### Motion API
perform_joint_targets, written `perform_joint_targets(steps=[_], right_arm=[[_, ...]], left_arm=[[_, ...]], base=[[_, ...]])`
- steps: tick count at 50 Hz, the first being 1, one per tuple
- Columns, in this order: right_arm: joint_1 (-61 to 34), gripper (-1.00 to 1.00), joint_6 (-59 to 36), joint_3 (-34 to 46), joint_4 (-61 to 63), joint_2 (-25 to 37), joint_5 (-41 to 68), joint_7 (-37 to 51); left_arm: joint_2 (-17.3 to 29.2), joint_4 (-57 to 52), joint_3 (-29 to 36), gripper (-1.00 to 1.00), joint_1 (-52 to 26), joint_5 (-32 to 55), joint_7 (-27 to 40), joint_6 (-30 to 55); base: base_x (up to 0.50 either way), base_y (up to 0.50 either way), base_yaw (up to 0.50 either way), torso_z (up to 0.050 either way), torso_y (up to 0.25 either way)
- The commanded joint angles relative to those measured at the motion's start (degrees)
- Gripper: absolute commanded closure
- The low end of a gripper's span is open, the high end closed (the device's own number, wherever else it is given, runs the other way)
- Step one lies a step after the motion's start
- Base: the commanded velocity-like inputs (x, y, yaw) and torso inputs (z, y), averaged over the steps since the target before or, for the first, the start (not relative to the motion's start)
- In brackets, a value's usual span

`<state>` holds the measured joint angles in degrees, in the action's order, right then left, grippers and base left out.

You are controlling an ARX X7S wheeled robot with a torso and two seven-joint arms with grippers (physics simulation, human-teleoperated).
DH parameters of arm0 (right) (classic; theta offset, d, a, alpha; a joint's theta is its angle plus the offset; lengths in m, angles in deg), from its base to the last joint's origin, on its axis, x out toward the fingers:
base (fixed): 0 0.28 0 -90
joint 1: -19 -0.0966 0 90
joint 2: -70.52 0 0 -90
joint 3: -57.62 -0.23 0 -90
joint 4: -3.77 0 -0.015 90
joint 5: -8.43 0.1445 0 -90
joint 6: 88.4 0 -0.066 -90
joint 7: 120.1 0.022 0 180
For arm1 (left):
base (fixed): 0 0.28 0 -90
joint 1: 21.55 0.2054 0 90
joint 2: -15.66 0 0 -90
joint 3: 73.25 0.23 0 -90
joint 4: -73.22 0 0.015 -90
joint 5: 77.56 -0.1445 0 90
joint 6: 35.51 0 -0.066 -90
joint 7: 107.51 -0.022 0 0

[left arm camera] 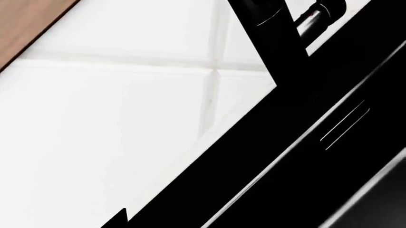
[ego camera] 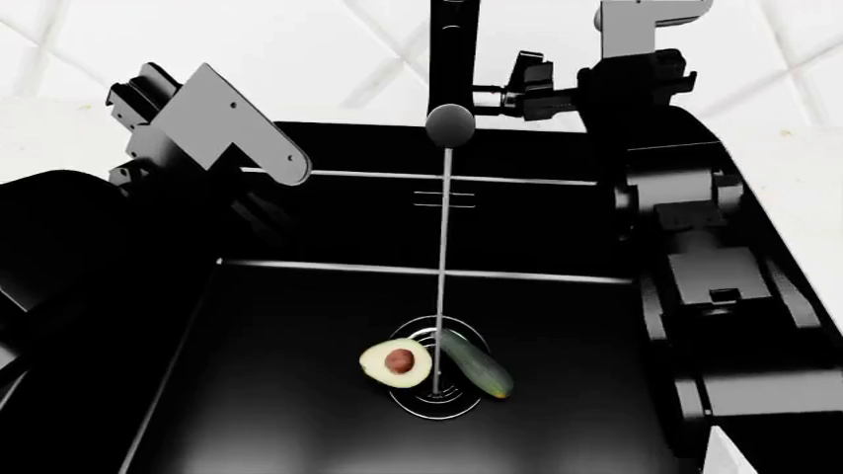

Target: Pick up the fruits and vegetables and place them in the sink. Turn on the sink faucet to wash them. Then turn the sink off and put them in the tray.

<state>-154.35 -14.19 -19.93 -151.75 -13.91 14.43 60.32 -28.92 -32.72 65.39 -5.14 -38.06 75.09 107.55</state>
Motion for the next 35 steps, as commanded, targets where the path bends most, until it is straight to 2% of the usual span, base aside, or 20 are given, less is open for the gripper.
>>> perform_joint_targets(steps=[1, 14, 19, 28, 35], right_arm=[[-4.44, -1.00, 5.69, 1.00, -8.52, -2.24, 0.21, -2.28], [-4.29, -1.00, 4.09, 1.56, -6.28, -2.06, 0.05, -2.99], [-1.23, -1.00, -1.54, 1.66, 3.04, -0.54, 0.37, -2.49], [6.54, -1.00, -17.62, 1.04, 29.80, 5.02, 1.28, -0.58], [9.38, -1.00, -22.90, -0.25, 39.40, 8.11, 1.91, 0.41]], left_arm=[[0.04, 0.02, -0.02, -1.00, 0.06, 0.03, 0.01, -0.07], [-0.43, 0.26, 0.29, -1.00, -0.12, -0.12, -0.12, -0.05], [-0.47, 0.43, 0.30, -1.00, 0.15, -0.17, -0.11, -0.38], [-0.39, 0.70, 0.14, -1.00, 0.76, -0.09, 0.09, -0.83], [-0.52, 0.43, 0.09, -1.00, 0.58, 0.06, 0.19, -0.59]], base=[[0.00, 0.00, 0.00, 0.000, 0.000], [0.00, 0.00, 0.00, 0.000, 0.000], [0.00, 0.00, 0.00, 0.000, 0.000], [0.00, 0.00, 0.00, 0.000, 0.000], [0.00, 0.00, 0.00, 0.000, 0.000]])
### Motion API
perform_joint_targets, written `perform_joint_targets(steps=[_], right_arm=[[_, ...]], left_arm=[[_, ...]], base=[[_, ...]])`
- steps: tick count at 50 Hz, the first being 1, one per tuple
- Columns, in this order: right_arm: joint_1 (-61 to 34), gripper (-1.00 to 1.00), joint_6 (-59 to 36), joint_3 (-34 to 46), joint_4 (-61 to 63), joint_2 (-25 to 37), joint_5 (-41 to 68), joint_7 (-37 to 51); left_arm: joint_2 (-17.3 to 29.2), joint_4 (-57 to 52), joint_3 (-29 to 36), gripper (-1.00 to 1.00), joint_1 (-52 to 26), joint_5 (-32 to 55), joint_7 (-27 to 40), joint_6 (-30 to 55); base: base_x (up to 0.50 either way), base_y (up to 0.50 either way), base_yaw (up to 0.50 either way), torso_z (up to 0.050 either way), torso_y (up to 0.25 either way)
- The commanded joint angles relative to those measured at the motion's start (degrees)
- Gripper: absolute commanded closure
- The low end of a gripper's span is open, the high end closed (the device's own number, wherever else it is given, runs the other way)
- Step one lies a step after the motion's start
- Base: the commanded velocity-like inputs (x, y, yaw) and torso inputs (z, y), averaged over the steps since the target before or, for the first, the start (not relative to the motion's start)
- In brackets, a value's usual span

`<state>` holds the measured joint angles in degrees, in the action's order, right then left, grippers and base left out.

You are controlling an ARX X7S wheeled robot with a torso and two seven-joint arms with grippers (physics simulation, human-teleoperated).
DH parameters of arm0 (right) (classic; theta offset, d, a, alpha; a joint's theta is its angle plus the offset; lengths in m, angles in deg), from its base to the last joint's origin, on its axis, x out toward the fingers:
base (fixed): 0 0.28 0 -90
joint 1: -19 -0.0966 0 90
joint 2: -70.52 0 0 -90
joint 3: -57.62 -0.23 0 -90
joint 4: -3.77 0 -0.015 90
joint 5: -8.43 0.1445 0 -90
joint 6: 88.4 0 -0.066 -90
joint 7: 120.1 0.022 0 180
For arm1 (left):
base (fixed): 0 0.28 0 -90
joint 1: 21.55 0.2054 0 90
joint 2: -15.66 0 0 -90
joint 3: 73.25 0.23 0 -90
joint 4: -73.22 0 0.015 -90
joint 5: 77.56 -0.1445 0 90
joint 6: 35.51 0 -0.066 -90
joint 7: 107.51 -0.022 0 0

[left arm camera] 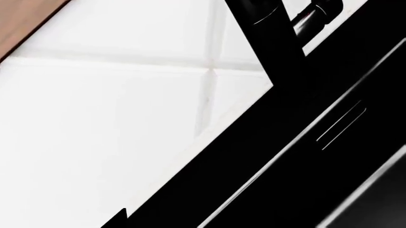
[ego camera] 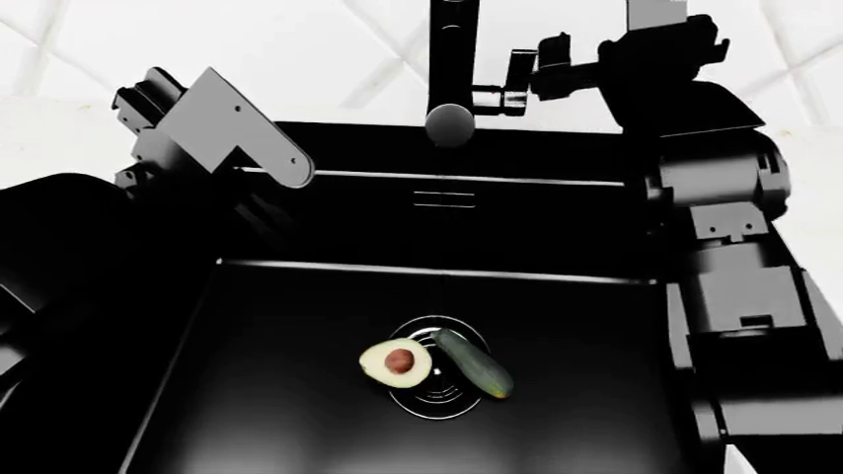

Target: Pick up the fruits and vegetables and place them in the sink. Turn on the sink faucet to wash them. Then turn the sink off and put them in the tray.

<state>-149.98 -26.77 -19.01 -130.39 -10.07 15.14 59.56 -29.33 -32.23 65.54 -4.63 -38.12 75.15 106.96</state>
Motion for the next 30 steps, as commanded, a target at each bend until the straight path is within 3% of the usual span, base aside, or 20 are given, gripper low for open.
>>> perform_joint_targets(steps=[1, 9, 26, 27, 30], right_arm=[[5.45, -1.00, -11.05, -1.32, 19.37, 4.64, 1.32, 1.22], [8.38, -1.00, -21.34, -0.18, 31.39, 7.92, 4.54, -3.40], [4.34, -1.00, -59.64, -2.44, 62.53, 16.99, 17.41, -11.47], [3.56, -1.00, -61.48, -2.50, 63.15, 17.66, 19.17, -11.23], [0.74, -1.00, -61.58, -1.19, 60.94, 23.21, 40.46, 1.91]], left_arm=[[-0.13, -0.11, -0.10, -1.00, -0.01, 0.16, 0.15, 0.09], [-0.19, -0.17, -0.02, -1.00, -0.18, 0.13, 0.10, 0.16], [-0.46, -0.32, -0.17, -1.00, -0.47, 0.36, 0.17, 0.33], [-0.49, -0.28, -0.16, -1.00, -0.50, 0.34, 0.15, 0.31], [-0.47, -0.35, -0.20, -1.00, -0.49, 0.39, 0.20, 0.33]], base=[[0.00, 0.00, 0.00, 0.000, 0.000], [0.00, 0.00, 0.00, 0.000, 0.000], [0.00, 0.00, 0.00, 0.000, 0.000], [0.00, 0.00, 0.00, 0.000, 0.000], [0.00, 0.00, 0.00, 0.000, 0.000]])
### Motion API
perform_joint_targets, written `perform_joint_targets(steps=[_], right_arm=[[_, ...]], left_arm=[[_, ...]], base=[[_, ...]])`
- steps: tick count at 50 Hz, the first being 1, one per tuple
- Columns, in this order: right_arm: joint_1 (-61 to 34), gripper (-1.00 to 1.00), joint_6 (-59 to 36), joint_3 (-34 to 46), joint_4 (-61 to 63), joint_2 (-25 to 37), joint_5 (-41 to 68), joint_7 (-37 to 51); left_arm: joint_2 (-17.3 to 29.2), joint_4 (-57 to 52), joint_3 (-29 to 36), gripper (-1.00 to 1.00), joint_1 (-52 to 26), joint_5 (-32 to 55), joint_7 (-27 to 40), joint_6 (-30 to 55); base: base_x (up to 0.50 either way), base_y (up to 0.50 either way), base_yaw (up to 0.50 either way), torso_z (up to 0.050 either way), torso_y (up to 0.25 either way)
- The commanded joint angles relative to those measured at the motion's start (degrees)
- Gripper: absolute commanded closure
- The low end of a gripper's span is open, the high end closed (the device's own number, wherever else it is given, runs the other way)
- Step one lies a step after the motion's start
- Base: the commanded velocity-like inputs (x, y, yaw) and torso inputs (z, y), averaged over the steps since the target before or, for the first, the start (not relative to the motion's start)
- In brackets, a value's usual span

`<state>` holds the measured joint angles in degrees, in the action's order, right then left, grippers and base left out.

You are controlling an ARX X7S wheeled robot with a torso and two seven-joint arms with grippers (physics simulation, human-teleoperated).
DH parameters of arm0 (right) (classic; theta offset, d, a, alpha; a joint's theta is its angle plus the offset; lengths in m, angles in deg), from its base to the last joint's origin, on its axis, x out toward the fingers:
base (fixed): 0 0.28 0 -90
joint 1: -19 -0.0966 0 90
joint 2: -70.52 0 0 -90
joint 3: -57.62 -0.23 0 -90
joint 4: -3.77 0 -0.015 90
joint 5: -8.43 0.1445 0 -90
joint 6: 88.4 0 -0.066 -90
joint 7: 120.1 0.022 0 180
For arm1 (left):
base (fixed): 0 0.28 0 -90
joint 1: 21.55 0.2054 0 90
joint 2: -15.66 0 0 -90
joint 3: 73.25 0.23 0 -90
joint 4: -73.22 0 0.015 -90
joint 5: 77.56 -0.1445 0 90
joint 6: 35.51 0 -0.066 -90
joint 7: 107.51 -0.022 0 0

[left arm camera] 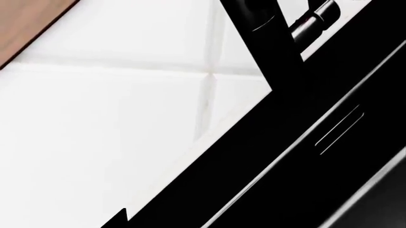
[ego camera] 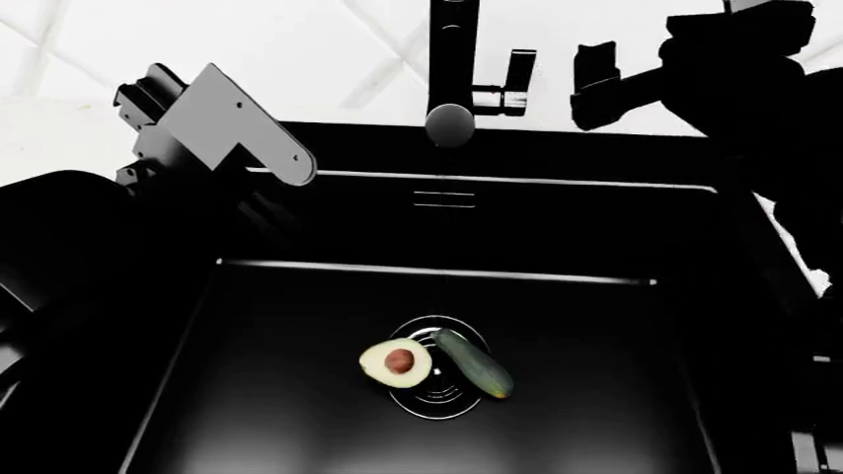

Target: Pick up the fruits and vegetables and place them in the sink. Turn on the sink faucet to wash them. Then turn the sink off and put them in the tray.

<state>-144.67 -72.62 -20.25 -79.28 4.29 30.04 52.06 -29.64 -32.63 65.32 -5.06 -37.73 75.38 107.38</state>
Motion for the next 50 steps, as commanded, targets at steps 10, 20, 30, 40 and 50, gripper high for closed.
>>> perform_joint_targets(steps=[10, 20, 30, 40, 50], right_arm=[[-14.50, -1.00, -15.45, 9.29, 3.34, 17.33, 61.18, 29.00], [-23.24, -1.00, -14.97, 22.51, 0.38, 20.22, 76.69, 30.09], [-26.55, -1.00, -14.38, 31.09, 0.49, 21.25, 80.81, 28.92], [-23.84, -1.00, -11.42, 33.83, 0.95, 20.30, 76.17, 24.74], [-20.09, -1.00, -7.34, 37.00, -0.14, 17.44, 67.26, 17.85]], left_arm=[[-0.03, -0.58, -0.03, -1.00, -0.03, 0.28, 0.22, 0.30], [-0.18, -0.48, 0.16, -1.00, 0.18, 0.19, 0.25, 0.16], [-0.30, -0.85, 0.12, -1.00, 0.26, 0.43, 0.54, 0.42], [-0.53, -0.65, 0.26, -1.00, 0.18, 0.32, 0.43, 0.30], [-0.70, -0.28, 0.45, -1.00, 0.46, 0.15, 0.27, -0.16]], base=[[0.00, 0.00, 0.00, 0.000, 0.000], [0.00, 0.00, 0.00, 0.000, 0.000], [0.00, 0.00, 0.00, 0.000, 0.000], [0.00, 0.00, 0.00, 0.000, 0.000], [0.00, 0.00, 0.00, 0.000, 0.000]])
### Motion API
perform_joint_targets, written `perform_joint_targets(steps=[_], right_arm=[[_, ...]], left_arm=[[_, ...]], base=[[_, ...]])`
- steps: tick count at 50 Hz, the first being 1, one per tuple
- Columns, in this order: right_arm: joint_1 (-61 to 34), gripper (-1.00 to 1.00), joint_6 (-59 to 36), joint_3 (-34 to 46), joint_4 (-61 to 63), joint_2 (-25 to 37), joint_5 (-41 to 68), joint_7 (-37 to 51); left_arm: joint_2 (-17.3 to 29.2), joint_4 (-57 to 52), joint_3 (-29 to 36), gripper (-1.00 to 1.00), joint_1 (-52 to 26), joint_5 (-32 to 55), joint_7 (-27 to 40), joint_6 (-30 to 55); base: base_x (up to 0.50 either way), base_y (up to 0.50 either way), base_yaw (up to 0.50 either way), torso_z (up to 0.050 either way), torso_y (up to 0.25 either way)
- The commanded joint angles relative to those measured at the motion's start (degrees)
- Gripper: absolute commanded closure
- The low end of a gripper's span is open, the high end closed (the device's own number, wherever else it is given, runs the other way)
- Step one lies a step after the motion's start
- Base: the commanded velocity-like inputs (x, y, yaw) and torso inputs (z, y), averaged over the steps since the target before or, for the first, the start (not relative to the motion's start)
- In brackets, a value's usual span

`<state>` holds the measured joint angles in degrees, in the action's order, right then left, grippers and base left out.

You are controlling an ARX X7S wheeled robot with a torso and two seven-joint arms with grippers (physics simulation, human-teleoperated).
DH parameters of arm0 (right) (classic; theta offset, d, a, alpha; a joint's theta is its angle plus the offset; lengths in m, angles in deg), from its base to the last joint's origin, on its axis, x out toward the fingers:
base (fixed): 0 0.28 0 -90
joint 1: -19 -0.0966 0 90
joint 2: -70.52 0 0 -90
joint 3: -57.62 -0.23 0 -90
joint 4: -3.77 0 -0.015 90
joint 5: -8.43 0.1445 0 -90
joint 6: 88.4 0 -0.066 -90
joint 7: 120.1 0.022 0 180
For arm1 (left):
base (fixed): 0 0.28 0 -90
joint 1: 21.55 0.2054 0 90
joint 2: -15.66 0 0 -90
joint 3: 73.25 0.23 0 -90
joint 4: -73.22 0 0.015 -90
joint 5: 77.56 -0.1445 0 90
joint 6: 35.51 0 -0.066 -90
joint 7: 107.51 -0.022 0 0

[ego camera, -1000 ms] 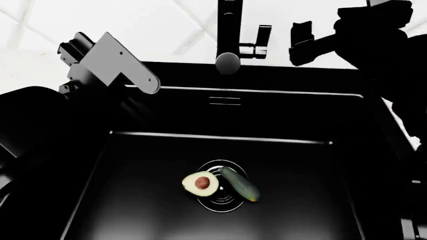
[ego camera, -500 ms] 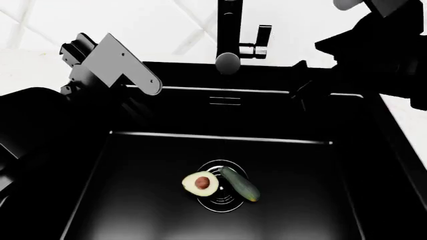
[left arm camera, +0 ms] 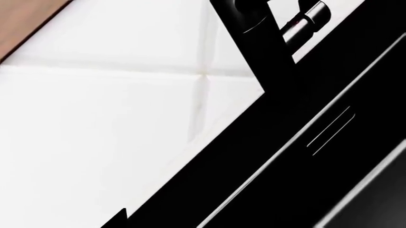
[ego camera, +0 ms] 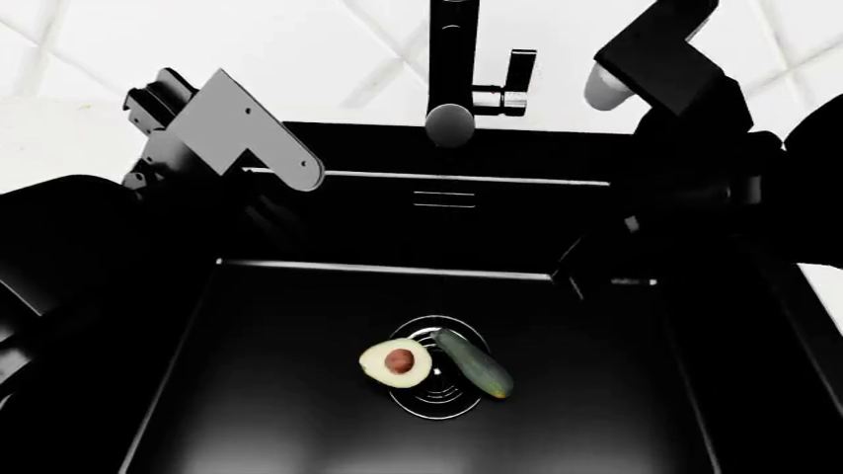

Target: Pick up the fruits and vegetables and place them in the sink. Turn on the sink faucet to wash them. Then turn the sink off and put them in the tray.

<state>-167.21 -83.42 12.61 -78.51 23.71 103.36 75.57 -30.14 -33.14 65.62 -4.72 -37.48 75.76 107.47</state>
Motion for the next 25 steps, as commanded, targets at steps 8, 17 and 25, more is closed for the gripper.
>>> perform_joint_targets(steps=[8, 17, 25], right_arm=[[3.90, -1.00, 5.61, 7.28, -3.27, -4.21, -11.42, -9.51], [5.56, -1.00, 8.68, 10.92, -6.70, -6.58, -17.19, -13.90], [8.52, -1.00, 11.24, 13.08, -9.47, -7.24, -20.17, -15.43]], left_arm=[[-0.13, 0.55, 0.13, -1.00, 0.08, -0.17, -0.18, -0.38], [-0.11, 0.49, 0.04, -1.00, 0.24, -0.01, -0.05, -0.37], [0.02, 0.34, -0.13, -1.00, 0.27, 0.21, 0.08, -0.21]], base=[[0.00, 0.00, 0.00, 0.000, 0.000], [0.00, 0.00, 0.00, 0.000, 0.000], [0.00, 0.00, 0.00, 0.000, 0.000]])
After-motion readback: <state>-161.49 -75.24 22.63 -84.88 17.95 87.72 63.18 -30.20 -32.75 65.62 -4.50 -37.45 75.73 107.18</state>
